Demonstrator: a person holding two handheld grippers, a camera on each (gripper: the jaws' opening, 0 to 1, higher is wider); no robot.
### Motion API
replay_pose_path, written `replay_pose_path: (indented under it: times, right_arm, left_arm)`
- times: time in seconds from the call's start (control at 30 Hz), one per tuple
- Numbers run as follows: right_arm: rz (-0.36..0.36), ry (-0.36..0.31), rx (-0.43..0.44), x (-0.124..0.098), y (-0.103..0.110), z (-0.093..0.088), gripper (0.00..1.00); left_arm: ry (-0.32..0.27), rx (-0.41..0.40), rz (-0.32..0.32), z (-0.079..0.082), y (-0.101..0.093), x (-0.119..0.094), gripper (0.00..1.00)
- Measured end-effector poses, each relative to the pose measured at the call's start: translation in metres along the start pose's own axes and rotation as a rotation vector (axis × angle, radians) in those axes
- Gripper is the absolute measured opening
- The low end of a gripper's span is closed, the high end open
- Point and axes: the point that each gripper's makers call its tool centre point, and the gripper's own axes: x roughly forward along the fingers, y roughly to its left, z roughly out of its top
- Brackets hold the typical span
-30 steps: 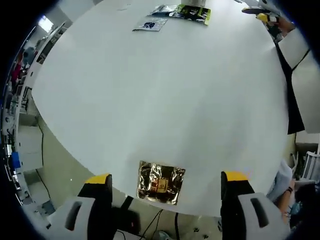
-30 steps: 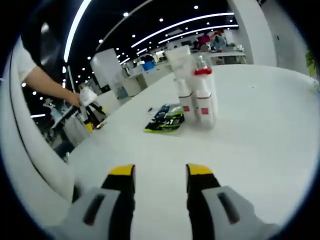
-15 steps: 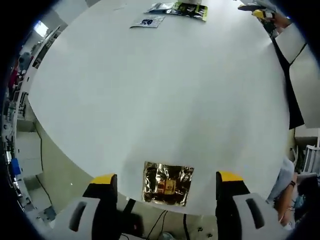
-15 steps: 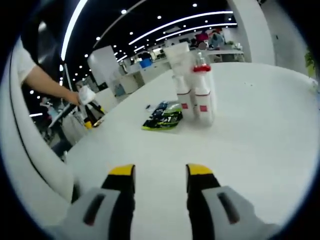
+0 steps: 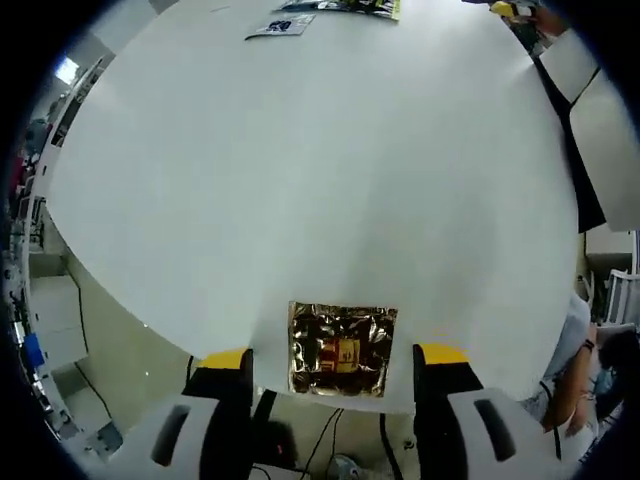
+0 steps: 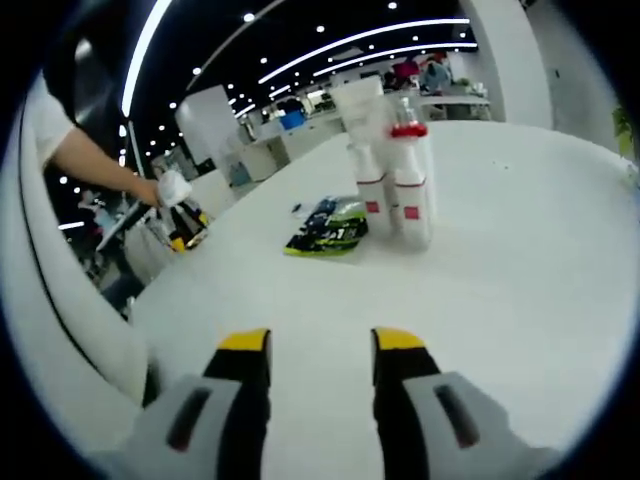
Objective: Arrange the skincare products in the storage area until every visible bottle or jar stands upright without overlapping.
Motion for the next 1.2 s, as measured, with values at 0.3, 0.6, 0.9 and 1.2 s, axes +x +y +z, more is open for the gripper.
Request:
replay_pose_path:
  times: [0.3, 0.6, 0.9, 1.2]
  right_arm:
    - [0.002, 0.003, -0.003, 0.001, 0.000, 0.000, 0.37]
    - [0.006, -0.003, 0.007, 0.001, -0.001, 0.000, 0.37]
    - [0.009, -0.019, 0.012, -0.002, -0.002, 0.002, 0.37]
    - [0.038, -0.035, 0.026, 0.000, 0.003, 0.003, 0.37]
  left_arm:
    - [0.021, 0.016, 0.001, 0.003, -0.002, -0.001, 0.56]
    - [0.008, -0.001, 0.014, 0.007, -0.010, 0.000, 0.39]
    - [-0.020, -0.013, 0.006, 0.022, -0.024, -0.002, 0.39]
    - [-0.115, 0.011, 0.048, 0.061, -0.038, -0.026, 0.39]
